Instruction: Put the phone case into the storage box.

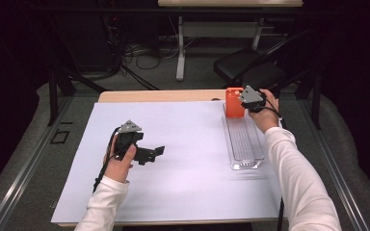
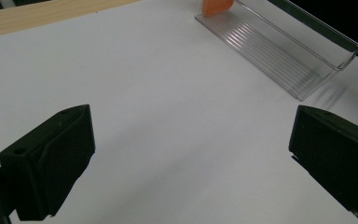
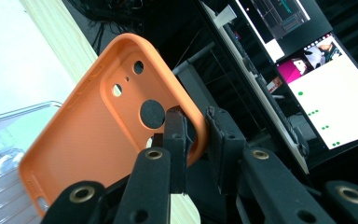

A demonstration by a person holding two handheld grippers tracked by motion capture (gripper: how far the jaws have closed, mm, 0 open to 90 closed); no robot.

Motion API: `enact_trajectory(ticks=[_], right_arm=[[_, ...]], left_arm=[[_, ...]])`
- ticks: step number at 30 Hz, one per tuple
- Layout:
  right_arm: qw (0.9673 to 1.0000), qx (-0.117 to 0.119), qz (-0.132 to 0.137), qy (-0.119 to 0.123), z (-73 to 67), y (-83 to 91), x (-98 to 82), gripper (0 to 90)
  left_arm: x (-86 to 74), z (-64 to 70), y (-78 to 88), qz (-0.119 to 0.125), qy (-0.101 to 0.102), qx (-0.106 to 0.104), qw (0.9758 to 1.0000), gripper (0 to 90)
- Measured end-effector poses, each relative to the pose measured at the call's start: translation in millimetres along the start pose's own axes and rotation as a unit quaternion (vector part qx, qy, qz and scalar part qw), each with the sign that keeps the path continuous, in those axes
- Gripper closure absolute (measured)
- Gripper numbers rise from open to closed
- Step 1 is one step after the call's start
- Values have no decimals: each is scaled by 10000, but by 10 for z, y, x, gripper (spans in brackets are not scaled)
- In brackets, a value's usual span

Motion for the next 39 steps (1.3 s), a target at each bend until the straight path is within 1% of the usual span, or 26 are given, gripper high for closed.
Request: enact_trajectory(ticks=[2, 3, 6, 7, 11, 12, 14, 15, 16, 17, 18, 19, 24, 26, 27, 28, 29, 31, 33, 34, 36, 39], right_arm=[[10000, -11, -42, -6, 10, -20, -3, 781], [10000, -9, -55, -80, 9, -30, -12, 781], [10000, -41, 2, -40, 17, -56, -25, 780], [10000, -44, -42, -42, 21, -56, -36, 780], [10000, -48, -56, -15, 34, -52, -66, 781], [9999, -43, -51, 90, 35, -45, -70, 783], [9992, -64, -63, 401, 33, -30, -80, 784], [9986, -66, -83, 516, 37, -24, -90, 785], [9986, -78, -71, 515, 36, -22, -101, 785], [9983, -60, -120, 568, 46, -15, -115, 786], [9985, -89, -93, 536, 51, -13, -128, 786], [9984, -76, -126, 548, 54, -6, -139, 786], [9958, -125, -99, 904, 48, -1, -145, 786], [9948, -140, -30, 1009, 31, -9, -131, 787], [9943, -154, -39, 1051, 18, -8, -117, 787], [9930, -165, -36, 1169, 8, -10, -105, 788], [9909, -197, 9, 1328, -4, -14, -89, 787], [9887, -188, 96, 1481, -22, -22, -51, 788], [9884, -199, 84, 1502, -26, -31, -41, 788], [9876, -190, 72, 1555, -22, -39, -40, 787], [9876, -151, -4, 1561, 2, -55, -47, 785], [9906, -87, -98, 1362, 23, -69, -76, 764]], left_arm=[[-1, 0, 0, -1, -4, 5, 10000, 6], [-1, 0, 0, 2, -2, 3, 10000, 6], [-3, -2, -2, 13, 1, 14, 10000, 6], [-6, -4, 0, -3, -3, 11, 10000, 6], [-7, -12, 3, 25, 15, 26, 10000, 6], [-6, -15, 9, 25, 12, 23, 10000, 6], [-5, -21, 15, 44, 32, 37, 10000, 6], [-6, -22, 14, 52, 43, 44, 10000, 6], [-8, -21, 14, 43, 42, 37, 10000, 6], [-8, -20, 14, 38, 40, 36, 10000, 6], [-8, -19, 15, 36, 44, 35, 10000, 6], [-7, -18, 15, 50, 41, 40, 10000, 6], [-12, -25, 13, 38, 70, 46, 10000, 6], [-15, -27, 13, 33, 74, 51, 10000, 6], [-16, -29, 14, 35, 76, 52, 10000, 6], [-16, -30, 16, 26, 77, 46, 10000, 6], [-16, -30, 16, 27, 79, 49, 10000, 6], [-20, -31, 15, 28, 84, 54, 9999, 6], [-23, -31, 14, 21, 96, 62, 9999, 6], [-24, -30, 14, 21, 95, 64, 9999, 6], [-23, -29, 18, 29, 77, 59, 9999, 6], [-22, -35, 32, 35, 88, 48, 9999, 6]])
Point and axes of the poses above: each handheld gripper's, and its own axes: y roughly backward along the jaws, x roughly out of its top, z roughly to its right, the point moved 5 cm from there along -y, roughly forward along the jaws, and after that the axes turned 3 degrees about z, right-handed, at the moved point
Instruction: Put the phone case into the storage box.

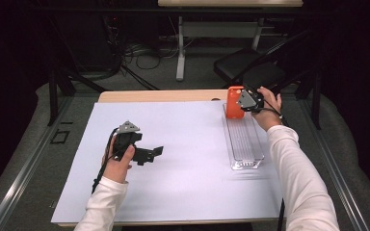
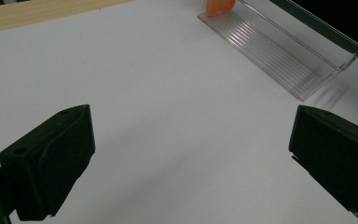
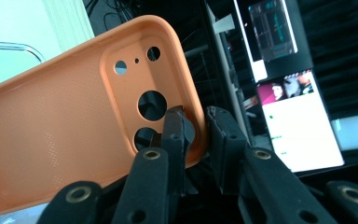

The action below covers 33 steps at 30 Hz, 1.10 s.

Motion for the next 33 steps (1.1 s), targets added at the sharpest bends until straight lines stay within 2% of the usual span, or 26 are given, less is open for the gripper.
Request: enact_trajectory(ticks=[3, 8, 10, 13, 15, 19, 23, 25, 27, 30, 32, 33], right_arm=[[9996, 4, -34, -283, 12, -7, -45, 751], [9985, 59, -60, -533, 14, -13, -74, 702], [9986, 68, -86, -523, 11, -17, -82, 676], [9981, 54, -97, -599, 10, -13, -86, 650], [9972, 84, -122, -734, 0, -3, -89, 638], [9966, 85, -198, -795, 15, 30, -90, 608], [9963, -66, -231, -826, 48, 103, -64, 537], [9952, -106, -160, -961, 57, 158, -34, 512], [9928, -228, -272, -1145, 79, 223, -11, 469], [9881, -272, -235, -1496, 107, 333, 46, 412], [9785, -323, -332, -2010, 127, 409, 83, 312], [9750, -297, -324, -2177, 135, 449, 110, 321]], left_arm=[[-3, -4, 3, 18, 25, 24, 10000, 6], [-4, -8, 10, 22, 18, 30, 10000, 6], [-5, -8, 10, 21, 16, 29, 10000, 6], [-7, -6, 6, 21, 33, 33, 10000, 6], [-5, -6, 6, 26, 27, 31, 10000, 6], [-2, -7, 8, 24, 27, 29, 10000, 6], [15, 0, 16, 45, 6, 11, 10000, 6], [22, 6, 18, 65, 20, 2, 10000, 6], [28, 2, 22, 66, 8, 2, 10000, 6], [36, 4, 25, 66, -2, -4, 10000, 6], [47, 7, 31, 81, -19, -19, 10000, 6], [52, 12, 32, 84, -8, -32, 10000, 6]])
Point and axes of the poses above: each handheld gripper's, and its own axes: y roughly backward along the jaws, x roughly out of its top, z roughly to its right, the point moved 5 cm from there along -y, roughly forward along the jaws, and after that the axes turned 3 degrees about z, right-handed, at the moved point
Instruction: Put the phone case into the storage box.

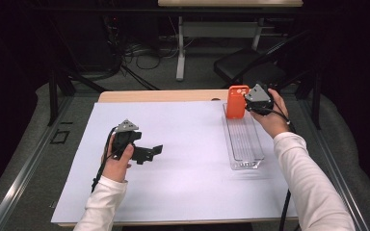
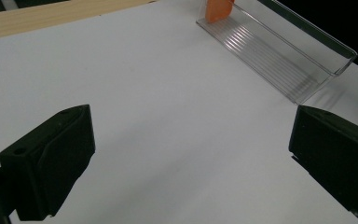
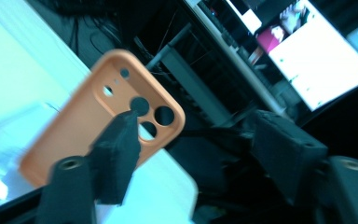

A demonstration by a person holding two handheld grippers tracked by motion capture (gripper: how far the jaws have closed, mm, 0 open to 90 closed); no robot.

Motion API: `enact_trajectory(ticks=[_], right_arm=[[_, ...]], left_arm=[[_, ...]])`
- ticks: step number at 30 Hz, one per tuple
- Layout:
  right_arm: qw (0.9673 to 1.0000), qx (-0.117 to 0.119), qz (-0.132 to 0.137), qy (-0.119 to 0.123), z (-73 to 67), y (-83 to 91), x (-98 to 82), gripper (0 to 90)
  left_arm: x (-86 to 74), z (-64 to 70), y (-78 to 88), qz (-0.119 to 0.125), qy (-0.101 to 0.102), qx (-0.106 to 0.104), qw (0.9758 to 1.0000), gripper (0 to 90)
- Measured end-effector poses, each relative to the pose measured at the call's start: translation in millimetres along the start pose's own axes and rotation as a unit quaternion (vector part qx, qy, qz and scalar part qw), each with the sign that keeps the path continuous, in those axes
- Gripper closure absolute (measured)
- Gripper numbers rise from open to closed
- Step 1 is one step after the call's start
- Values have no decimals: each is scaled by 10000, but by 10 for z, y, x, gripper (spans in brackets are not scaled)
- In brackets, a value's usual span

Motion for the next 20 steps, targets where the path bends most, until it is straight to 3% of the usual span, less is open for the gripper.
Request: enact_trajectory(ticks=[2, 5, 8, 9, 14, 20], right_arm=[[9993, 111, 19, -364, -17, 95, 62, 281], [9953, 326, 14, -910, -86, 225, 153, 201], [9859, 754, -40, -1496, -209, 378, 254, 143], [9836, 846, -40, -1594, -239, 414, 273, 140], [9616, 1571, -54, -2251, -470, 701, 367, 67], [9363, 2316, 44, -2640, -777, 1033, 350, 0]], left_arm=[[6, -2, 1, 8, -20, -22, 10000, 6], [12, -9, -2, 16, -8, -13, 10000, 6], [19, -7, -1, 21, -23, -46, 10000, 6], [22, -4, 1, 24, -26, -54, 10000, 6], [36, 6, 33, 45, -69, -52, 10000, 6], [37, 27, 63, 73, -123, -114, 9998, 6]])
Point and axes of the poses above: each handheld gripper's, and its own axes: y roughly backward along the jaws, x roughly out of its top, z roughly to its right, the point moved 5 cm from there along -y, roughly forward along the jaws, and after that the axes turned 3 degrees about z, right-handed, at the moved point
